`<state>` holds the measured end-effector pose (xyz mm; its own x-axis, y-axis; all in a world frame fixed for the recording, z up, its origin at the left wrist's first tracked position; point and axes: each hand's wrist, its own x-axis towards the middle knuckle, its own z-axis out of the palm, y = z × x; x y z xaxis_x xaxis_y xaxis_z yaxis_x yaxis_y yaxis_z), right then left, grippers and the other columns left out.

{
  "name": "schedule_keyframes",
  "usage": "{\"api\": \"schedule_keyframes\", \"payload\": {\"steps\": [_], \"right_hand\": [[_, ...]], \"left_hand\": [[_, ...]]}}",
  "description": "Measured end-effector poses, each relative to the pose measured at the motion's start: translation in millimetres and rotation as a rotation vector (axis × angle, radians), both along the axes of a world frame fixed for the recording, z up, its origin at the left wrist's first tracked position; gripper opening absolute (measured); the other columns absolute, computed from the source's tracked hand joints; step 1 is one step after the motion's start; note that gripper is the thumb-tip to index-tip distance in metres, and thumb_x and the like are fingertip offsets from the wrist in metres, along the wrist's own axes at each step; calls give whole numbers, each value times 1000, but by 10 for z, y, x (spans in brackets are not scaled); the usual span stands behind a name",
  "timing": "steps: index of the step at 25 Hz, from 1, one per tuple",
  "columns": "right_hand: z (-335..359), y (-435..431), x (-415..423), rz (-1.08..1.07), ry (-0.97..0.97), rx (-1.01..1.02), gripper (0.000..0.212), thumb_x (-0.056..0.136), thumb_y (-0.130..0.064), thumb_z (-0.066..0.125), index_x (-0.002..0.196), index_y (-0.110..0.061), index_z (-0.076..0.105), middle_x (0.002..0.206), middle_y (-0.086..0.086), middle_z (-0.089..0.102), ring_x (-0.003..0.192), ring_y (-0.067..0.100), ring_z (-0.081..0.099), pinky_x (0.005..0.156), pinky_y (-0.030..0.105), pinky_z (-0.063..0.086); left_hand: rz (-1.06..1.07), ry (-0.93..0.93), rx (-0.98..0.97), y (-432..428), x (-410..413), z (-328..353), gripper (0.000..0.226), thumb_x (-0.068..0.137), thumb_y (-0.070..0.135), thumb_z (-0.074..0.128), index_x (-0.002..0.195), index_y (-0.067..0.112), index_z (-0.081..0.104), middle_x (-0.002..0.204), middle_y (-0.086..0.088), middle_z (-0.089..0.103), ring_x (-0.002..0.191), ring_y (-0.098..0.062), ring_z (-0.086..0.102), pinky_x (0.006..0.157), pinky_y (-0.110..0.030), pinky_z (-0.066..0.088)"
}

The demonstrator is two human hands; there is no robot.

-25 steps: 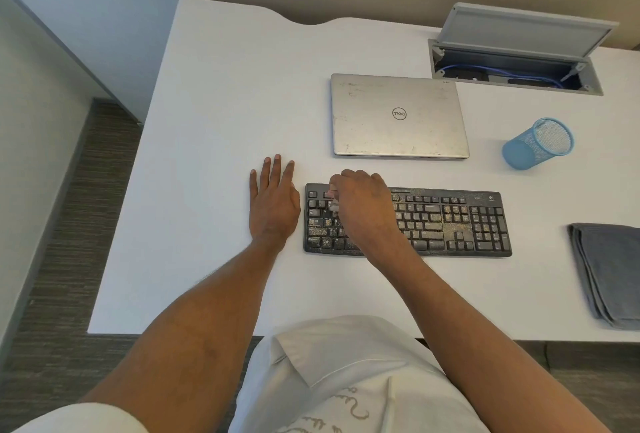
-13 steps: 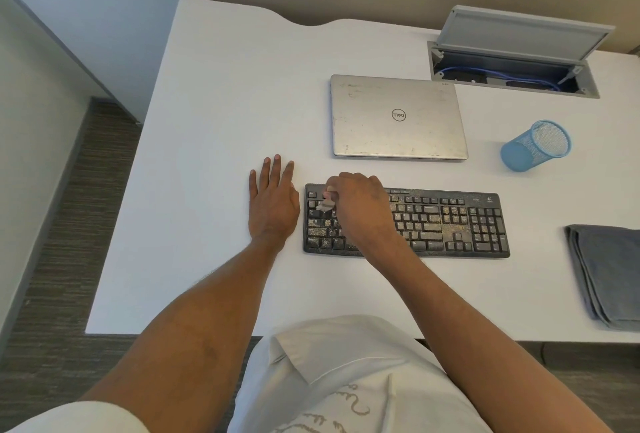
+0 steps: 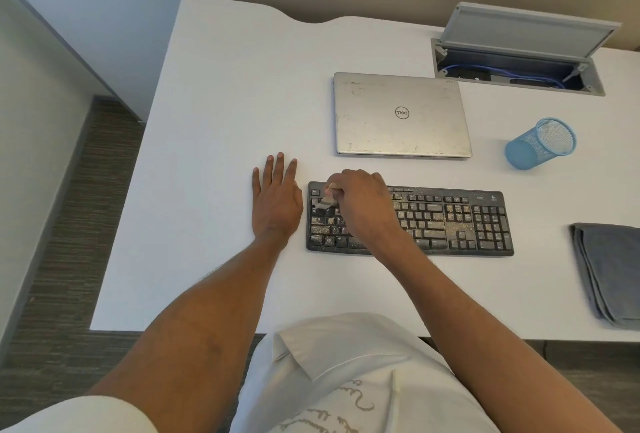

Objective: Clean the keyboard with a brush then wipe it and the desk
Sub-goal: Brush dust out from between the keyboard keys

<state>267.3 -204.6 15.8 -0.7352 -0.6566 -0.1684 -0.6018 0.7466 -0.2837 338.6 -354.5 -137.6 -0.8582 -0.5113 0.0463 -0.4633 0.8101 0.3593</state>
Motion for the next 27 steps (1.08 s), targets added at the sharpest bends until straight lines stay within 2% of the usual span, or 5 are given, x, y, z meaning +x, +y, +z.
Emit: {"api": "schedule_keyframes", "payload": {"steps": [5, 12, 18, 23, 27], "right_hand": [[152, 98, -68, -9, 123, 140, 27, 95, -1, 50, 97, -22, 66, 92, -3, 65, 93, 23, 60, 91, 35, 36], [25, -58, 39, 12, -77, -121, 21, 106, -18, 52, 103, -24, 72, 97, -3, 70, 91, 22, 62, 92, 40, 37], [99, 55, 31, 22, 117, 71, 22, 102, -10, 48, 97, -20, 66, 92, -2, 65, 91, 23, 60, 91, 37, 38], [94, 2, 173, -157, -217, -219, 28, 103, -24, 51, 83, -9, 65, 69, 5, 64, 67, 29, 57, 67, 42, 47], [12, 2, 217, -219, -326, -269, 28, 100, -25, 56, 82, -6, 66, 72, 7, 65, 69, 28, 59, 65, 43, 50]], "left_hand": [[1, 3, -2, 2, -1, 2, 57, 107, 23, 30, 164, 20, 36, 176, -6, 24, 164, -25, 12, 133, -51, 6], [4, -14, -5, 2, -7, 7, 57, 107, 22, 32, 164, 21, 35, 176, -5, 22, 165, -24, 11, 134, -50, 4], [8, -5, 10, 1, -3, 13, 57, 107, 22, 31, 165, 21, 35, 176, -5, 22, 165, -23, 10, 134, -50, 4], [7, -10, 5, 4, -8, -5, 58, 107, 23, 31, 165, 22, 34, 176, -4, 21, 165, -22, 10, 134, -49, 3], [8, -6, -3, 0, -8, -18, 57, 107, 23, 32, 164, 22, 35, 176, -4, 22, 165, -23, 11, 134, -49, 4]]}}
